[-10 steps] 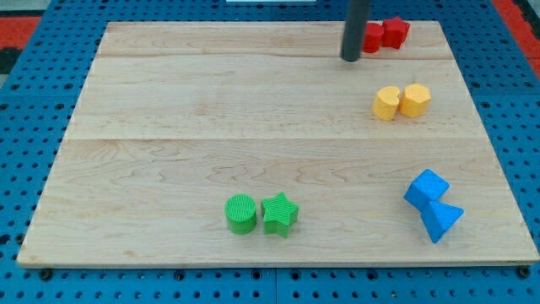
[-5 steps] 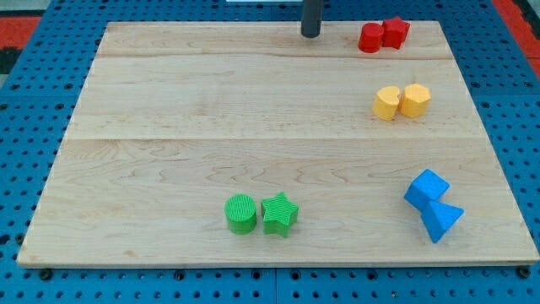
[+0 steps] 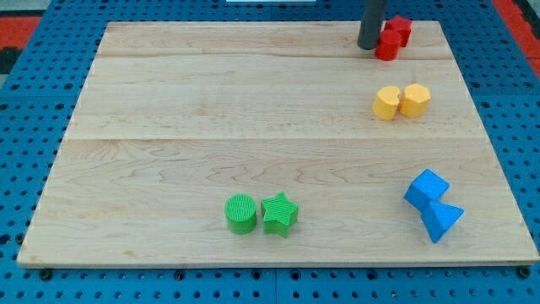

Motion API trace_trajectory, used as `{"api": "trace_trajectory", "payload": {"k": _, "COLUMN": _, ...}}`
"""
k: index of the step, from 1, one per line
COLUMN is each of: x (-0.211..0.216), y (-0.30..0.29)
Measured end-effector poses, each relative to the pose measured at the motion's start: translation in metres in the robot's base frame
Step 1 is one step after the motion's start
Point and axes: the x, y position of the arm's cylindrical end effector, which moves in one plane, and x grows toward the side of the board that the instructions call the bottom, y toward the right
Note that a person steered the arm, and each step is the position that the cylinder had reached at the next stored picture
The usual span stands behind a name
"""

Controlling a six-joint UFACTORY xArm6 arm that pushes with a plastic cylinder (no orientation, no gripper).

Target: Move the red circle below the red star

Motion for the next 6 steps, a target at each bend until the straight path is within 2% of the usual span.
{"api": "trace_trajectory", "payload": {"k": 2, "x": 0.017, "y": -0.014}}
{"api": "trace_trajectory", "payload": {"k": 4, "x": 0.027, "y": 0.016}}
{"api": "trace_trajectory", "payload": {"k": 5, "x": 0.043, "y": -0.062}}
{"api": "trace_trajectory", "payload": {"k": 6, "x": 0.094, "y": -0.115}}
